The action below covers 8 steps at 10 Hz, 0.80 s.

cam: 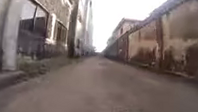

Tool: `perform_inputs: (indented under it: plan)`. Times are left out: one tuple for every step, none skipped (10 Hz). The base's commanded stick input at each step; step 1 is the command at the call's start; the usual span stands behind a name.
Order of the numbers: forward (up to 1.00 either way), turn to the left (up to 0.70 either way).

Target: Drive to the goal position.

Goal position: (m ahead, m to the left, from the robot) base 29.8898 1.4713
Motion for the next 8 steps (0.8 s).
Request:
perform_inputs:
  plan:
    - [1.0, 0.0]
    - [1.0, 0.0]
    - [1.0, 0.0]
    - [1.0, 0.0]
    - [1.0, 0.0]
    - [1.0, 0.0]
    - [1.0, 0.0]
    - [1.0, 0.0]
